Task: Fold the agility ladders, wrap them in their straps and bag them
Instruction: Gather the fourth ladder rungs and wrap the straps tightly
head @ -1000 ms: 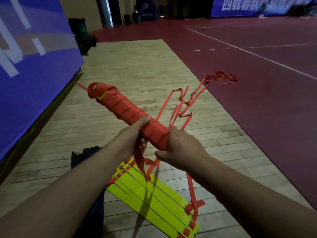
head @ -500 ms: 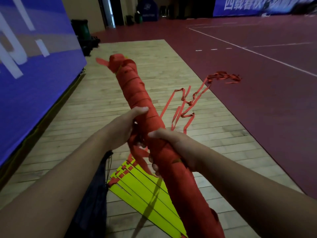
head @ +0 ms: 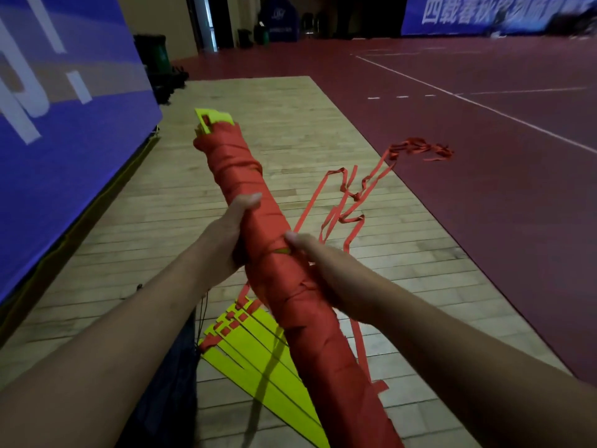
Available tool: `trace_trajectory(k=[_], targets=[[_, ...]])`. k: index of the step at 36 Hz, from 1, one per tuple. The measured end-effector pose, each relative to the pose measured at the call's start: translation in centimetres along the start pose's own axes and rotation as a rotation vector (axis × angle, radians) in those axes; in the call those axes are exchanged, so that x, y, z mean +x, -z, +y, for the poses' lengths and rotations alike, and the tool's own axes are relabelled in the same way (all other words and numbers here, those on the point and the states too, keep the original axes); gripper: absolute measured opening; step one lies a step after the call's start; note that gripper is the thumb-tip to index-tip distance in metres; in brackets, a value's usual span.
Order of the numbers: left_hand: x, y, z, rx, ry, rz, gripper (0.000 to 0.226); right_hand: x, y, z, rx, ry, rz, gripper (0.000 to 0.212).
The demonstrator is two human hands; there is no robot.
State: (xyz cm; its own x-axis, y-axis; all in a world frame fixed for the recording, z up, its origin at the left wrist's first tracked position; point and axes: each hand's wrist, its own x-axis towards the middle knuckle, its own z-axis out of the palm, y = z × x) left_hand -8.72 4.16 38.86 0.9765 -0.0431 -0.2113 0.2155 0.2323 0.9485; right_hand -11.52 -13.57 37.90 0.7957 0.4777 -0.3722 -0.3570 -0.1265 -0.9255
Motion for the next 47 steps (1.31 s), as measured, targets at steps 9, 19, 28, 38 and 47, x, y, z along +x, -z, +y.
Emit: trace_trajectory(k=[9,19,28,38,47], targets=[[-0.7,0.8,1.1,0.246,-0.03,-0.129,0.063,-0.7,-1.3,0.0,0.341,-0.094,-0.392,0.041],[-0.3,1.3,1.5,0.658,0.138,-0.089,0.082,0.6,-1.1,1.4,-0.498,0.131,0.414,0.036],[0.2,-0.4,-0.8,0.529,0.0,0.194,0.046,0.2,-0.9,1.0,-0.681,0.199,0.348,0.053],[-0.8,-0.3,1.0,0.325,-0.083,-0.036,0.055,-0.4,-1.0,0.5,0.371,-0.113,-0.401,0.039],[-1.3,4.2,3.5,0.501,0.157,-0.232,0.134,-0.6,0.2,-0.4,0.177,0.009,-0.07,0.026]])
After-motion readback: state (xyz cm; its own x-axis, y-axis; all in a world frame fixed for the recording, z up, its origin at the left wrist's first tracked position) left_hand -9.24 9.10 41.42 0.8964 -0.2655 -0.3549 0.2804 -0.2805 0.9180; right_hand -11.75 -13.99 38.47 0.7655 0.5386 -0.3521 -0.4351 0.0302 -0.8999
